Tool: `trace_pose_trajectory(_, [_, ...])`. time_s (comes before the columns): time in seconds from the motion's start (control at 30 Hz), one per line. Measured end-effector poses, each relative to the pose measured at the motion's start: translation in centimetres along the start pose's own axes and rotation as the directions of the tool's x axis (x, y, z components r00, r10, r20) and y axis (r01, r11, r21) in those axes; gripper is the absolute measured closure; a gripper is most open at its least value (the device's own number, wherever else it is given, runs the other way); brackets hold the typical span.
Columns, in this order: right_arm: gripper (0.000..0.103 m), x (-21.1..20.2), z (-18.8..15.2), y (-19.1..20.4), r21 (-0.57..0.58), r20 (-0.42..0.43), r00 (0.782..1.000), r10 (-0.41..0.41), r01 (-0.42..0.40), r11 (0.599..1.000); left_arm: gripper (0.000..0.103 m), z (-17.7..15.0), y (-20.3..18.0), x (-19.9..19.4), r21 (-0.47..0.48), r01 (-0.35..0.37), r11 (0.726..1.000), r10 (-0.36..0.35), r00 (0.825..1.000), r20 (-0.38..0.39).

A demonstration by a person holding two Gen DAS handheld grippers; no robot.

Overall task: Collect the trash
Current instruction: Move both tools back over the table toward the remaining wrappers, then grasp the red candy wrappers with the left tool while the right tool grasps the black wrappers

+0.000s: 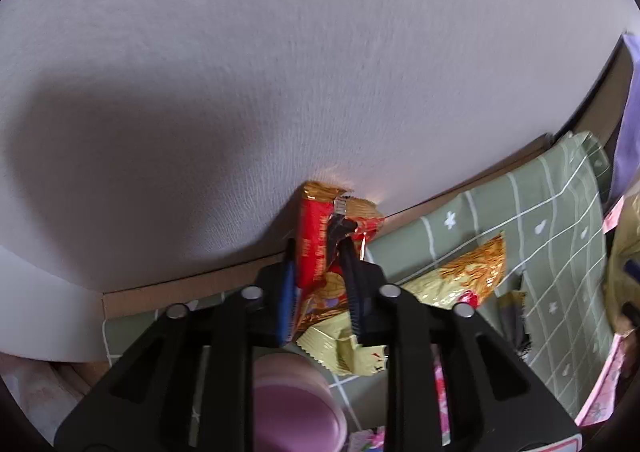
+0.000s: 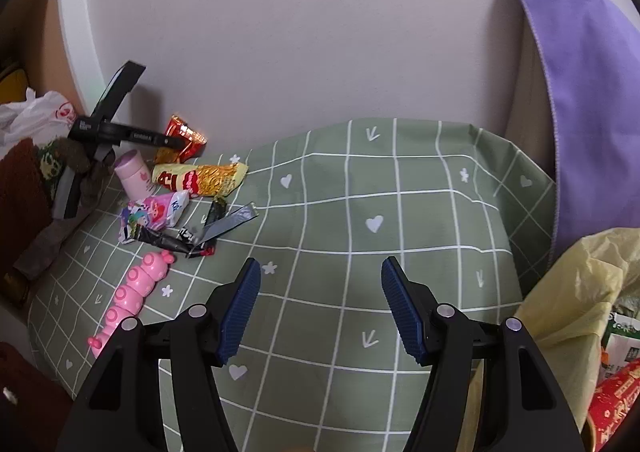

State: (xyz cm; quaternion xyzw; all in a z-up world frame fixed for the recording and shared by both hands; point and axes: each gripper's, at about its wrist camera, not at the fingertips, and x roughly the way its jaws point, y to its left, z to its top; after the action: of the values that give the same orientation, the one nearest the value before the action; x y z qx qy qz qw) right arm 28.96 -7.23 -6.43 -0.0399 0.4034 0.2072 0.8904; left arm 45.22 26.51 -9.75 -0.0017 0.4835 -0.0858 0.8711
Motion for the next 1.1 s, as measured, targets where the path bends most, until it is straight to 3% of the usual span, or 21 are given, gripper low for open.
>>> trace_pose_trajectory(0.1, [0.043, 0.5, -0.2, 0.6, -0.013, -0.014, 1.000, 0.015, -0.015, 1.000, 0.092, -0.3, -0.6, -2.1, -0.017, -0.016, 1.000, 0.017, 0.998, 0.055])
trace_pose_trajectory(0.23, [0.043, 0.8, -0.4, 1.3, -0.027, -0.017, 0.999, 0.048, -0.049, 0.998, 0.092, -1.4, -2.5, -7.1, -0.059, 0.019, 0.998, -0.009, 0.985, 0.171])
trace_pose_trajectory(0.4, [0.043, 1.7, -0.1, 2.8, -0.060, -0.016, 0.994, 0.109, -0.109, 0.992, 0.092, -4.0, -5.7, -12.2, -0.139, 0.080, 0.987, -0.044, 0.969, 0.241])
trace_pose_trajectory(0.57, [0.043, 3.6, 0.3, 4.7, -0.081, -0.052, 0.987, 0.153, -0.157, 0.984, 0.092, -9.0, -5.6, -14.5, -0.265, 0.171, 0.949, -0.111, 0.968, 0.225])
trace_pose_trajectory(0.87, [0.043, 7.5, 1.7, 7.1, -0.076, -0.118, 0.973, 0.197, -0.206, 0.976, 0.092, -17.4, -5.4, -13.8, -0.405, 0.086, 0.910, -0.046, 0.993, 0.107])
trace_pose_trajectory(1.1, [0.043, 9.9, 3.0, 7.6, -0.013, -0.141, 0.960, 0.244, -0.248, 0.969, 0.091, -18.6, -4.7, -14.2, -0.414, 0.046, 0.909, -0.001, 0.994, 0.109])
